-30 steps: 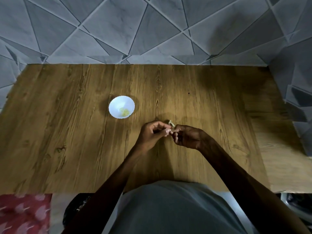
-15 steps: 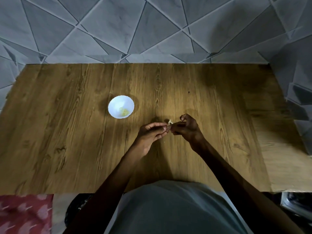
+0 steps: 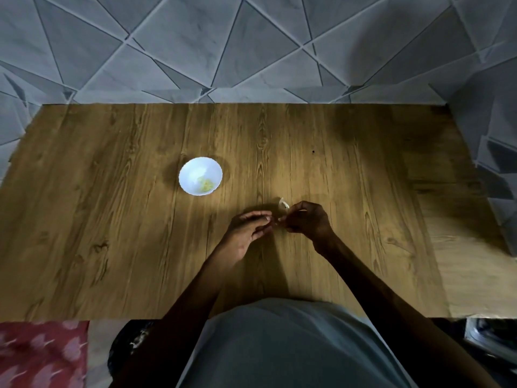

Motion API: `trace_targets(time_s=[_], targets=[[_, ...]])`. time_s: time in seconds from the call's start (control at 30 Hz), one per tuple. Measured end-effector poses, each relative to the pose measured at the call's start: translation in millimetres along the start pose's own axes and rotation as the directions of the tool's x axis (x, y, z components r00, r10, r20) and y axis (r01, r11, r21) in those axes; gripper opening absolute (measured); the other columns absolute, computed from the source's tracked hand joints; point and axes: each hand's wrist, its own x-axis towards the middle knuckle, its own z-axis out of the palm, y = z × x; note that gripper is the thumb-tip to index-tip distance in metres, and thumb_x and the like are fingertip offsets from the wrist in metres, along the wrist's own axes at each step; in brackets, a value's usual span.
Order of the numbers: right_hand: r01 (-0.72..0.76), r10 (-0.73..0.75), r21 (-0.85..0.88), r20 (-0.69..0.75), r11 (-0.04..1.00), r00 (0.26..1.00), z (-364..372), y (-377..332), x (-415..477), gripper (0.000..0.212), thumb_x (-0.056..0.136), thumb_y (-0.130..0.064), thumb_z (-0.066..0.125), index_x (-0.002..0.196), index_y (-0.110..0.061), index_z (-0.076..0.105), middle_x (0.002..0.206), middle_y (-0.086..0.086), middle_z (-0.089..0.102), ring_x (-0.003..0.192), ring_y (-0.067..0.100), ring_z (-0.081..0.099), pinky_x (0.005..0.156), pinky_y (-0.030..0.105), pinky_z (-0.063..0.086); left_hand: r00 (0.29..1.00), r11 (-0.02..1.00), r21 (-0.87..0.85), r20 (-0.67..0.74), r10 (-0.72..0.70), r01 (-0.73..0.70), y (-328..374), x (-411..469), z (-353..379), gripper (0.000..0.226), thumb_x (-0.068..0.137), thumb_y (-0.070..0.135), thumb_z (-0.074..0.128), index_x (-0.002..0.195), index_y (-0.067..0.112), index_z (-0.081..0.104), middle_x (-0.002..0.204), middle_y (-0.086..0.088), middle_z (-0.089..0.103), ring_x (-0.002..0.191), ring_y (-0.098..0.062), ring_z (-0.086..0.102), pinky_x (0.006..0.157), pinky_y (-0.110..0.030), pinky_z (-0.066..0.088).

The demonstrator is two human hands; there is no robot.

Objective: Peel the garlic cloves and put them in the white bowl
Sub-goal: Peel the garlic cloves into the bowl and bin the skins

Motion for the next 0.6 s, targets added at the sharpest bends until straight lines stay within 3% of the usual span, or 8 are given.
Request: trace_targets(time_s=[0.1, 0.2, 0.27, 0.37, 0.5, 0.6], targets=[[0.186, -0.204, -0.349, -0.015, 0.918, 0.979, 4, 15, 12, 0.008, 0.083, -0.005, 0.075, 0.089, -0.008, 0.070, 0.081, 0.001, 0.072, 0.067, 0.008, 0.071, 0.057, 0.025, 0.058, 0.999, 1.000, 0.020, -0.050, 0.006, -0.005, -4, 3, -4, 0.022, 0.090, -0.006, 0.059, 0.111, -0.004, 0.066, 0.100, -0.015, 0.070, 0.091, -0.020, 0.069, 0.071, -0.020, 0.056], [0.181, -0.235, -0.577, -0.019, 0.796, 0.972, 7, 19, 19, 0.011, 0.084, -0.009, 0.075, 0.087, -0.018, 0.071, 0.082, -0.005, 0.072, 0.068, 0.001, 0.067, 0.060, 0.020, 0.058, 0.997, 0.991, 0.130, -0.068, 0.047, -0.038, -10, 5, -9, 0.018, 0.091, -0.007, 0.058, 0.106, -0.003, 0.067, 0.097, -0.016, 0.069, 0.088, -0.022, 0.068, 0.073, -0.020, 0.057], [0.146, -0.224, -0.631, -0.046, 0.762, 0.974, 8, 19, 18, 0.009, 0.085, -0.013, 0.074, 0.087, -0.021, 0.071, 0.078, -0.010, 0.068, 0.064, -0.002, 0.064, 0.055, 0.015, 0.054, 0.995, 0.977, 0.205, -0.073, 0.069, -0.053, -12, 6, -13, 0.017, 0.091, -0.006, 0.058, 0.105, -0.002, 0.067, 0.097, -0.016, 0.069, 0.086, -0.022, 0.068, 0.076, -0.022, 0.058], [0.146, -0.255, -0.678, -0.063, 0.721, 0.965, 8, 20, 16, 0.005, 0.087, -0.013, 0.072, 0.087, -0.018, 0.072, 0.080, -0.005, 0.071, 0.064, 0.003, 0.065, 0.059, 0.025, 0.059, 0.992, 0.961, 0.269, -0.088, 0.096, -0.069, -13, 6, -14, 0.021, 0.091, -0.007, 0.057, 0.112, -0.008, 0.063, 0.095, -0.018, 0.067, 0.080, -0.019, 0.067, 0.074, -0.020, 0.058], [0.202, -0.290, -0.706, -0.005, 0.679, 0.957, 4, 23, 17, 0.013, 0.094, -0.008, 0.061, 0.095, -0.013, 0.073, 0.087, -0.002, 0.072, 0.062, 0.000, 0.059, 0.053, 0.011, 0.047, 0.986, 0.940, 0.328, -0.099, 0.131, -0.092, -15, 10, -14, 0.021, 0.090, -0.007, 0.060, 0.110, -0.011, 0.062, 0.087, -0.017, 0.068, 0.069, -0.012, 0.068, 0.069, -0.020, 0.058], [0.307, -0.356, -0.714, 0.087, 0.629, 0.931, 3, 21, 14, 0.016, 0.093, -0.004, 0.060, 0.096, -0.011, 0.074, 0.090, -0.002, 0.072, 0.066, 0.003, 0.062, 0.055, 0.008, 0.044, 0.983, 0.929, 0.360, -0.120, 0.140, -0.089, -17, 14, -15, 0.019, 0.091, -0.005, 0.060, 0.108, -0.010, 0.063, 0.086, -0.016, 0.069, 0.067, -0.010, 0.070, 0.067, -0.021, 0.058]])
